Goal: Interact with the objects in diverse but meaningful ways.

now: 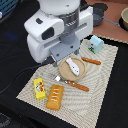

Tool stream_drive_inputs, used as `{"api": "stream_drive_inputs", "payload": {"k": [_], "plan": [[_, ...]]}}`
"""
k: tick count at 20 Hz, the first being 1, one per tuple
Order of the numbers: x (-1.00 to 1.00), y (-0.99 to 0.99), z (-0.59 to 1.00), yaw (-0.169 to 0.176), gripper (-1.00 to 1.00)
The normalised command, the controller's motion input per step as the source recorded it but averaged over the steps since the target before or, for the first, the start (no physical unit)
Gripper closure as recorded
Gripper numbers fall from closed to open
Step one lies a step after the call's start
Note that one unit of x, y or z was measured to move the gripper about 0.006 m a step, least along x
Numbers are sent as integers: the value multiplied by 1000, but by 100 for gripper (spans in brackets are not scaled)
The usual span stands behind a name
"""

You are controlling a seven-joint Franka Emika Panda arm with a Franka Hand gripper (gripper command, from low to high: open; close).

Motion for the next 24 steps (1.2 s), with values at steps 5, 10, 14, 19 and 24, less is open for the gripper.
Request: {"api": "stream_drive_inputs", "payload": {"k": [5,10,14,19,24], "plan": [[604,231,-11,-18,-100],[545,275,-103,-20,-100],[374,124,-231,-23,-100],[245,44,-339,-14,-100],[235,75,-271,-18,-100]]}}
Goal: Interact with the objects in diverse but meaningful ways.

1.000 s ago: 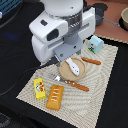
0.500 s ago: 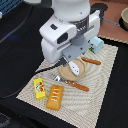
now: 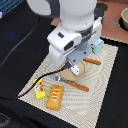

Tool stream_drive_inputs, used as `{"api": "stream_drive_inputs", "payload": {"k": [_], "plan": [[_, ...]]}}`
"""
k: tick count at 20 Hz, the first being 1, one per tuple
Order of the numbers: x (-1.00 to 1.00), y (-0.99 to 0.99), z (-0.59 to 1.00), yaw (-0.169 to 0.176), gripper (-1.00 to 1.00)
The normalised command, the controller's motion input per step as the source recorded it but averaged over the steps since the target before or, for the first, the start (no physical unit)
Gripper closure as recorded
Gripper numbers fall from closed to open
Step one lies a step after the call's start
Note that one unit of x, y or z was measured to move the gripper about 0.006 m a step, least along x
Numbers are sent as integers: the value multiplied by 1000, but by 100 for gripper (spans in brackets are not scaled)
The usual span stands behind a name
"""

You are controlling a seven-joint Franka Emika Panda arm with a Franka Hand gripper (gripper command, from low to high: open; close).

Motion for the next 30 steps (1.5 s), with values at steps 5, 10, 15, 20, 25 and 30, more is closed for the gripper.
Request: {"api": "stream_drive_inputs", "payload": {"k": [5,10,15,20,25,30], "plan": [[246,115,-246,-22,-100],[233,91,-231,-20,100],[237,90,-215,-16,100],[277,130,-170,-12,100],[314,141,-137,-9,100],[334,183,36,-6,100]]}}
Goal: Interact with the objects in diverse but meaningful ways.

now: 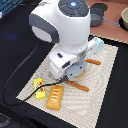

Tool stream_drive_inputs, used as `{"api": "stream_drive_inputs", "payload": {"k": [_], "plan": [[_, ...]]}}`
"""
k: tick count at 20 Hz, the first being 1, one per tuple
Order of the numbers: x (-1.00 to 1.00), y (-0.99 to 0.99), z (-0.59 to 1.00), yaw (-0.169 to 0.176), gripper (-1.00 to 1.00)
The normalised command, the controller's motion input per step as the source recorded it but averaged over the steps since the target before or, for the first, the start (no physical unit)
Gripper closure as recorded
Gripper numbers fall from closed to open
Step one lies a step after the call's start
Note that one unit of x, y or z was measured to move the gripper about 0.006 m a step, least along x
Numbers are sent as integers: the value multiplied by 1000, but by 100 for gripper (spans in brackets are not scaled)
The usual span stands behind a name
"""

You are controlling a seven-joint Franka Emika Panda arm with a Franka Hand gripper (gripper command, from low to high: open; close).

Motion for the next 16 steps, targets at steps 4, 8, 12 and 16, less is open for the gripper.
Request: {"api": "stream_drive_inputs", "payload": {"k": [4,8,12,16], "plan": [[82,496,1000,-4,100],[-155,695,1000,7,100],[-238,766,1000,20,100],[-178,801,950,14,100]]}}
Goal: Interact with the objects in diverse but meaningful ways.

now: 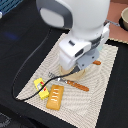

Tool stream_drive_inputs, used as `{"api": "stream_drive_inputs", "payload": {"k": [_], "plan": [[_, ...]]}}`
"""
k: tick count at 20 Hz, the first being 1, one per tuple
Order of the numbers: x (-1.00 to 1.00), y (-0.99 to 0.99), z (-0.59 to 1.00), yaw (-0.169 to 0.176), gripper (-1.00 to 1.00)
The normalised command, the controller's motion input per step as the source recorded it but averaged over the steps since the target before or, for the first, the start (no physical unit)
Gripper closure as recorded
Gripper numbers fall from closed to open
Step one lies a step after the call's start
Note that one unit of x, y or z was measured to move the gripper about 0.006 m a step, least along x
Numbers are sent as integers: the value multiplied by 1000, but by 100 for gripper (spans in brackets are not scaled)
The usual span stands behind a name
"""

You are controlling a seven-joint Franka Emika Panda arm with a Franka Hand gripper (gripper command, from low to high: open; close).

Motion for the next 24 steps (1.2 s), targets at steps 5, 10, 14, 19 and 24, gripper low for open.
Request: {"api": "stream_drive_inputs", "payload": {"k": [5,10,14,19,24], "plan": [[-380,812,226,5,100],[-616,622,-425,10,100],[-791,406,-683,34,100],[-835,195,-723,39,100],[-705,58,-623,36,100]]}}
